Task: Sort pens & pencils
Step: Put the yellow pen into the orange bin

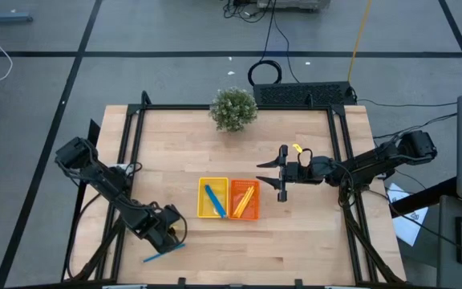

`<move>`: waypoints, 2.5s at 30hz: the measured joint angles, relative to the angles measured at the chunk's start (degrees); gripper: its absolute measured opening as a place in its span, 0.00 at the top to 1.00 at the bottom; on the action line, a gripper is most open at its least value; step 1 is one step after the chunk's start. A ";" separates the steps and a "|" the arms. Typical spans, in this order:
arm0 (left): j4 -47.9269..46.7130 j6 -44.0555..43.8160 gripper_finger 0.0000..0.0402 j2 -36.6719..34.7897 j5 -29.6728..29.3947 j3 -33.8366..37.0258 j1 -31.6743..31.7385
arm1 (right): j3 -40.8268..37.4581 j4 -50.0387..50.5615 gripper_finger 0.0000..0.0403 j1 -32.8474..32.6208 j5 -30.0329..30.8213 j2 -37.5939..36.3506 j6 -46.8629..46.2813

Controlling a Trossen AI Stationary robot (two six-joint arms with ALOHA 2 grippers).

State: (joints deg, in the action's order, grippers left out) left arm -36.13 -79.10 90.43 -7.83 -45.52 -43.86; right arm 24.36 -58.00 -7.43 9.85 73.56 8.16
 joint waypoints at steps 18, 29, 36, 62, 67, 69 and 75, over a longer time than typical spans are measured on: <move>-7.31 9.68 0.92 -4.66 -3.45 -1.58 3.46 | 0.00 0.00 0.61 0.00 0.00 0.00 0.00; -8.58 40.61 0.92 -24.99 -35.78 -8.79 10.43 | 0.00 0.00 0.61 0.01 0.00 0.00 0.00; 15.52 68.46 0.92 -34.56 -36.17 -3.93 20.46 | 0.00 0.01 0.61 0.01 0.00 0.00 0.00; 79.38 79.87 0.92 -36.57 -4.07 27.74 37.40 | 0.00 1.11 0.61 -0.01 0.02 0.00 -0.06; 79.47 79.09 0.92 -36.44 -4.04 27.74 37.40 | 0.00 1.50 0.61 0.00 0.02 0.00 -1.02; 79.89 78.70 0.92 -35.82 -4.05 27.74 37.42 | 0.00 2.19 0.61 0.01 0.02 0.00 -2.16; 86.71 77.09 0.92 -27.88 -4.03 26.44 38.80 | 0.19 3.35 0.61 1.12 0.00 3.23 -4.18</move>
State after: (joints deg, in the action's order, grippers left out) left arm 50.59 -2.01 62.56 -11.86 -19.08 -5.06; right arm 24.55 -54.65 -6.31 9.85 76.79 3.98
